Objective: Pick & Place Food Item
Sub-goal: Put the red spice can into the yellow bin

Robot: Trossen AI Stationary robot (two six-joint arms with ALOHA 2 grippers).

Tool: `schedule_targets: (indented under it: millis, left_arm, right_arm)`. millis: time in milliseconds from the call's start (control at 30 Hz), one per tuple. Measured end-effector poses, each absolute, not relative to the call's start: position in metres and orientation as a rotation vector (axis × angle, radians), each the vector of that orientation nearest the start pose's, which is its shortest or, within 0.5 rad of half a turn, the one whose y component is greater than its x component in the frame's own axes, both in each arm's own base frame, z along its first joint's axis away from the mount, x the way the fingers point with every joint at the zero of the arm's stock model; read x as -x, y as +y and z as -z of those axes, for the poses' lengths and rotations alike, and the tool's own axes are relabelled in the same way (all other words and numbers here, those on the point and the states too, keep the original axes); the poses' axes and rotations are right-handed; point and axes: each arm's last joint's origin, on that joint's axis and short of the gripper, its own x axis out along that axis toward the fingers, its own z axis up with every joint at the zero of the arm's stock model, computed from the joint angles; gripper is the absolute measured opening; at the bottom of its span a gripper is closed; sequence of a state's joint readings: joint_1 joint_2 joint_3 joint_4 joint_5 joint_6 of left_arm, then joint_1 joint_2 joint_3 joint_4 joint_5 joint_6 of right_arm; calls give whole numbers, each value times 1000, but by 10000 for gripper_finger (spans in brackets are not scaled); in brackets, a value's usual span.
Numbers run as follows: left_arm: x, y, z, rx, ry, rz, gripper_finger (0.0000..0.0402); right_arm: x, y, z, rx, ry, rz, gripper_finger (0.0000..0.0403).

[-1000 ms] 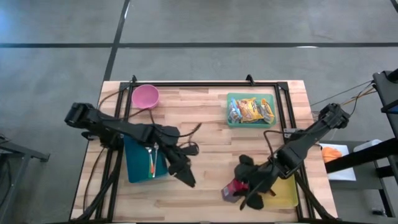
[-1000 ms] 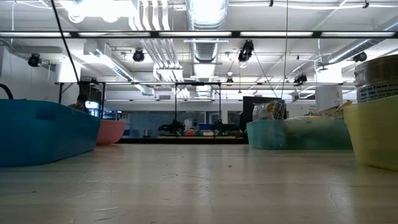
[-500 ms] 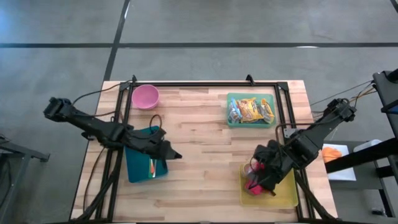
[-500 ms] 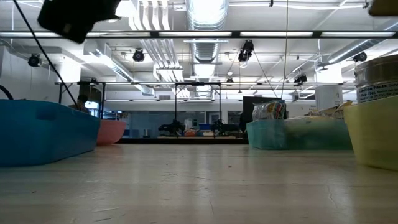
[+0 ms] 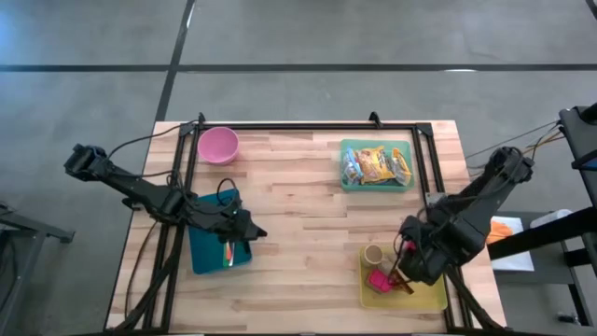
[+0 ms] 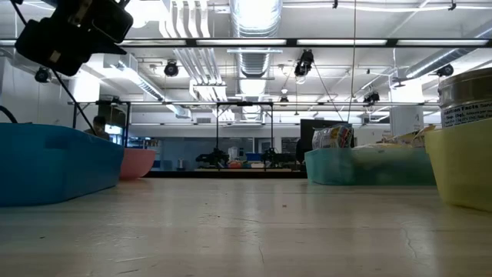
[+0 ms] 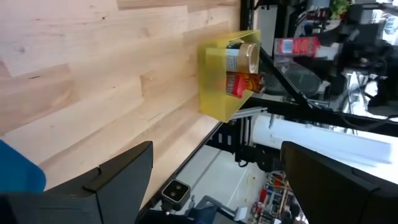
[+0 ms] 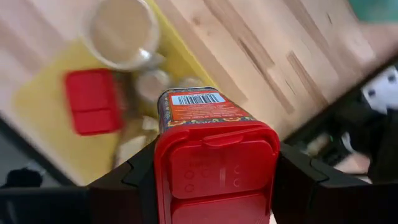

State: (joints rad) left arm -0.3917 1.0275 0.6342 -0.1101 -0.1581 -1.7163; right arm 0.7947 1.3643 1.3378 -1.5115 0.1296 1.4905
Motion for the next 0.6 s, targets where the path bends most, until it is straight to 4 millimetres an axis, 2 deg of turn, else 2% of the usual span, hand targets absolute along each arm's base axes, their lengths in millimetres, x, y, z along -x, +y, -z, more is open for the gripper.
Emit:
schedule_targets:
  millis: [233,400,600]
  left_arm:
    - [-203,-79,-245,1523,541,-233,356]
    - [-203,-79,-245,1523,541,-233,356]
    - [-203,-79,-245,1525,540,-231,356]
  right_arm:
    - [-129,162,-273,-515,1514,679,204]
    - [-126,173,-247,-607,1483,652,204]
    - [-124,171,-226,-606,1450,723,204]
